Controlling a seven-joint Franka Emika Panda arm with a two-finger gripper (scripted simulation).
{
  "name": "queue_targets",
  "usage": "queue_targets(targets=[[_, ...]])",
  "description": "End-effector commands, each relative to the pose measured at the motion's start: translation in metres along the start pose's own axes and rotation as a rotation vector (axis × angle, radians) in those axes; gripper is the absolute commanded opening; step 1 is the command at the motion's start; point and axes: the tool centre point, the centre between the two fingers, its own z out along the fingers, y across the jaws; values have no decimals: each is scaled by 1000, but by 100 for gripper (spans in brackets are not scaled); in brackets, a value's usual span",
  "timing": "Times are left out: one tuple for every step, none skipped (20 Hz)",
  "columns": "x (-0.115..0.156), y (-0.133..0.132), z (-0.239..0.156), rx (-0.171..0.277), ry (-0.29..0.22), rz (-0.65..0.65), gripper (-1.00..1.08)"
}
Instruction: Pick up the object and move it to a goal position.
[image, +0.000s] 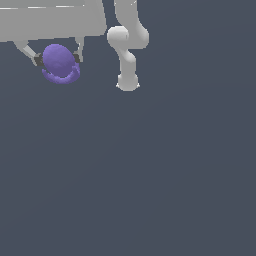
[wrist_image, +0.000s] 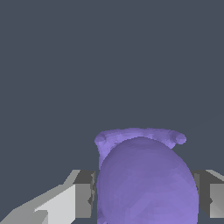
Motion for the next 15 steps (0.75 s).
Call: queue_targets(targets=[[1,4,-8,0,0,0,-100],[1,5,-10,0,0,0,-100],[1,6,-12,0,0,0,-100],[1,7,-14,0,0,0,-100],[1,8,-16,0,0,0,-100],[2,9,-17,0,0,0,-100],[2,9,-18,0,0,0,-100],[2,10,-19,0,0,0,-100],[2,10,-20,0,0,0,-100],[2,11,-21,0,0,0,-100],[2,11,-22,0,0,0,-100],[2,11,-22,0,0,0,-100],[2,11,-23,0,0,0,-100],[2,11,-23,0,0,0,-100],[2,11,-23,0,0,0,-100]])
